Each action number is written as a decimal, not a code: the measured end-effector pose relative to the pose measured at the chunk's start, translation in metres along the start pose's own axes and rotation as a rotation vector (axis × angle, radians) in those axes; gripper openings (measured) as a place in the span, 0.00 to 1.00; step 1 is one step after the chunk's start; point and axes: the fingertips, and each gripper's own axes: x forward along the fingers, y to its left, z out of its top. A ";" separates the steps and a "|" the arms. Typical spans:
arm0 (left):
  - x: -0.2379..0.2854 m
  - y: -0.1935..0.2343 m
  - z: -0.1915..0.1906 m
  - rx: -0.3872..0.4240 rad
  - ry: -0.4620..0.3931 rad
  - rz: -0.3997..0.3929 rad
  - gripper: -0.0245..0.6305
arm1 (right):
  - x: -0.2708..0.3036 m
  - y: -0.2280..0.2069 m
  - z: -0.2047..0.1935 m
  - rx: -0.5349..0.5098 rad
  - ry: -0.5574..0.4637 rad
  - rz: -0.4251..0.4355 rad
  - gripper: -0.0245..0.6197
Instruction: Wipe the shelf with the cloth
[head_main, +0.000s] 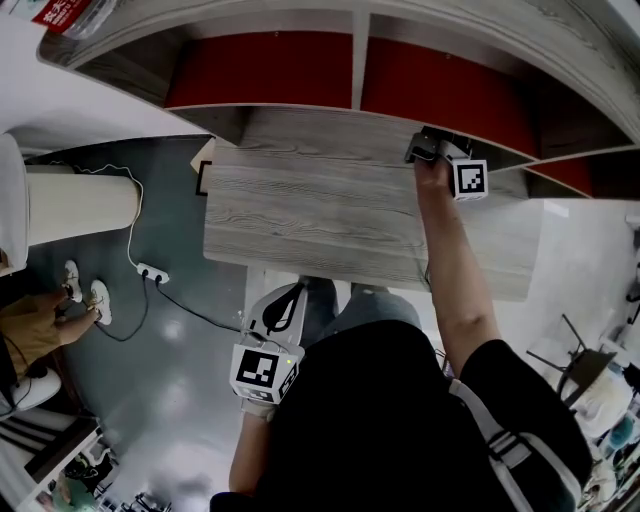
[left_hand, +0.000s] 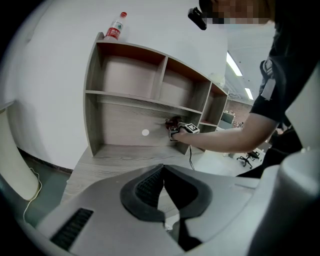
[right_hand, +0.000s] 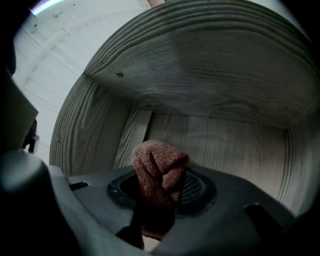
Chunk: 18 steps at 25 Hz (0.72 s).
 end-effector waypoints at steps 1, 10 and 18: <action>-0.003 0.005 -0.001 -0.002 0.000 0.001 0.05 | 0.001 0.004 -0.007 -0.008 0.011 0.020 0.23; -0.030 0.054 -0.009 -0.016 -0.007 0.010 0.05 | 0.003 0.030 -0.076 -0.008 0.069 0.089 0.23; -0.067 0.116 -0.019 -0.037 -0.028 0.043 0.05 | 0.000 0.054 -0.171 -0.020 0.144 0.114 0.23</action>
